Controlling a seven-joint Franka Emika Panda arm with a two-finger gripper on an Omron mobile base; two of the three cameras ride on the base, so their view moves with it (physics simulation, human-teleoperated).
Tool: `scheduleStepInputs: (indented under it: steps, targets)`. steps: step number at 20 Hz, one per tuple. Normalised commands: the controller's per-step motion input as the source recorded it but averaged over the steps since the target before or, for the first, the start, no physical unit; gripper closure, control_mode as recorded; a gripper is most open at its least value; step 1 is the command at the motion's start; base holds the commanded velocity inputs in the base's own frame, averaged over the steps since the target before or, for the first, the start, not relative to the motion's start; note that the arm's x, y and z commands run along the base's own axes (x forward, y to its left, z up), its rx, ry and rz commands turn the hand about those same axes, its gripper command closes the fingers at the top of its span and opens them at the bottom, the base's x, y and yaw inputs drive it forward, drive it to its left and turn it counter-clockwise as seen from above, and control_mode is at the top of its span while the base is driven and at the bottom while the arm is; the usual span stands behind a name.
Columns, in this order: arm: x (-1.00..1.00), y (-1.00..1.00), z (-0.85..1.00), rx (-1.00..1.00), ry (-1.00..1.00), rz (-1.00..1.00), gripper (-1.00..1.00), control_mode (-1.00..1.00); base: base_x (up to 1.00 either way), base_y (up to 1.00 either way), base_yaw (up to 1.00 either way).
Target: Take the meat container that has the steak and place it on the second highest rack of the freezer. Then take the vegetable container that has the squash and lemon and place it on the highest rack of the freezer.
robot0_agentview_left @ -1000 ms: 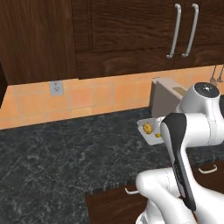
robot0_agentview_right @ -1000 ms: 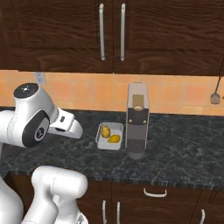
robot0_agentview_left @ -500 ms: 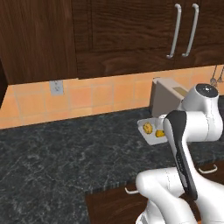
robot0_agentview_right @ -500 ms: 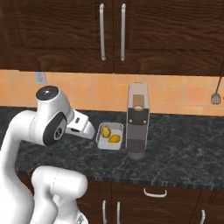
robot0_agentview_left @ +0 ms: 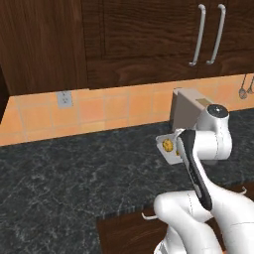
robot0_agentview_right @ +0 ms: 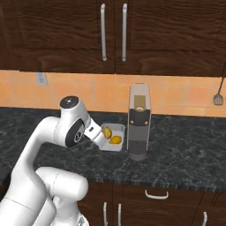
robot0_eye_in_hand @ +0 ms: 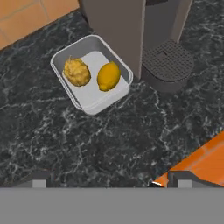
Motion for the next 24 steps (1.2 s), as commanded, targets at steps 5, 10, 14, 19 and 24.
scheduleStepInputs:
  steps: [5, 10, 14, 19, 24]
  targets:
    - [0.50, -0.13, -0.43, 0.05, 0.12, -0.20, -1.00, -1.00, 0.00, 0.00, 0.00]
    - [0.51, -0.29, -0.32, 0.20, 0.11, -0.09, -1.00, -1.00, 0.00, 0.00, 0.00]
    - [0.50, -0.06, -0.14, 0.14, 0.12, -0.15, -1.00, -1.00, 0.00, 0.00, 0.00]
    - [0.46, 0.00, -0.02, 0.01, 0.18, -0.15, -1.00, -1.00, 0.00, 0.00, 0.00]
    - [0.41, -0.03, -0.44, 0.00, 0.04, -0.12, -1.00, -1.00, 0.00, 0.00, 0.00]
